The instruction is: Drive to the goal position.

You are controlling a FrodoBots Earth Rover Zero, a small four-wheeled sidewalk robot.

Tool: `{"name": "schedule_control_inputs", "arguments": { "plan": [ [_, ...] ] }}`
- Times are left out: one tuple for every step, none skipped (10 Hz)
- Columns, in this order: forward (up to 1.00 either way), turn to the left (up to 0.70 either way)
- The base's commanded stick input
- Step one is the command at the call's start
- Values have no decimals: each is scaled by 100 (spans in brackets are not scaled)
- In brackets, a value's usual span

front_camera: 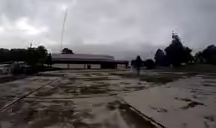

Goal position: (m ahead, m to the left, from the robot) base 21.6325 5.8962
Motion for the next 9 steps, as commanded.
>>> {"name": "schedule_control_inputs", "arguments": {
  "plan": [
    [70, 0],
    [70, 0],
    [70, 0],
    [70, 0],
    [70, 0],
    [70, 0],
    [70, 0],
    [70, 0],
    [70, 0]
  ]
}}
